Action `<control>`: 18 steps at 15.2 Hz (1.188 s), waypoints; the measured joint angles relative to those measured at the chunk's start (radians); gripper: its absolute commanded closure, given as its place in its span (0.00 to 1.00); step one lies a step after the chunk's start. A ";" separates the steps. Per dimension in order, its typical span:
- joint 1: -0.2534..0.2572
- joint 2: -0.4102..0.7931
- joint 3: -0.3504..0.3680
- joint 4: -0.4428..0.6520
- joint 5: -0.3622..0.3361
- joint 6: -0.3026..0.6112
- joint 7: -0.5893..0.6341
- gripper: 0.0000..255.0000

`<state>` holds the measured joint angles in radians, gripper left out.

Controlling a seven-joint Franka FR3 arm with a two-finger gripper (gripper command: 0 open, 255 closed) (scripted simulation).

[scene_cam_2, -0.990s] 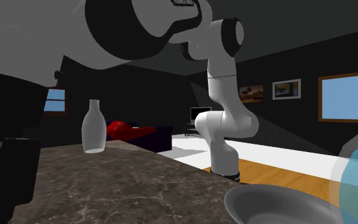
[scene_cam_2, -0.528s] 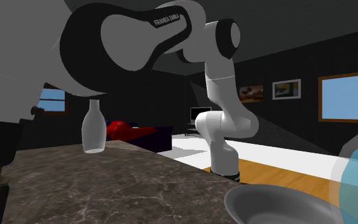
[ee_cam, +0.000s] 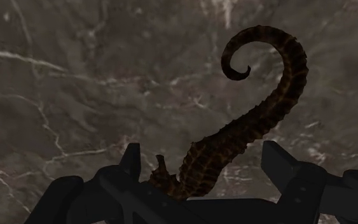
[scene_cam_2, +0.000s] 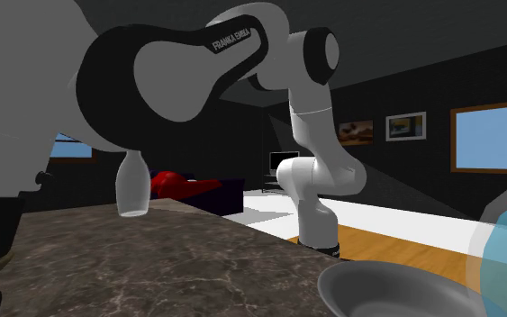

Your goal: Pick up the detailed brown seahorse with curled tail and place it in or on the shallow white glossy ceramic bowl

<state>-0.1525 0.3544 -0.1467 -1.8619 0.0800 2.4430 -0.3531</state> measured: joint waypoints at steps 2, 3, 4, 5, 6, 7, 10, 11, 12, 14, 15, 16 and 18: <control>0.000 0.000 0.000 0.000 0.000 0.000 0.000 1.00; 0.000 0.000 0.000 0.001 0.000 0.000 0.000 1.00; 0.000 0.000 0.000 0.001 0.000 0.000 0.000 1.00; 0.000 0.000 0.000 0.001 0.000 0.000 0.000 1.00; 0.000 0.000 0.000 0.001 0.000 0.000 0.000 1.00; 0.000 0.000 0.000 0.001 0.000 0.000 0.000 1.00; 0.000 0.001 0.000 0.002 0.000 0.000 0.000 1.00; 0.000 0.001 0.000 0.002 0.000 0.000 0.000 1.00; 0.000 0.000 0.000 0.001 0.000 0.000 0.000 1.00; 0.000 -0.008 -0.001 0.006 -0.002 -0.014 0.001 1.00; 0.000 -0.014 -0.002 0.010 -0.003 -0.024 0.001 1.00; 0.001 -0.020 -0.003 0.014 -0.005 -0.033 0.002 1.00; 0.002 -0.033 -0.004 0.025 -0.008 -0.057 0.005 1.00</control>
<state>-0.1508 0.3213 -0.1509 -1.8374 0.0718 2.3861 -0.3486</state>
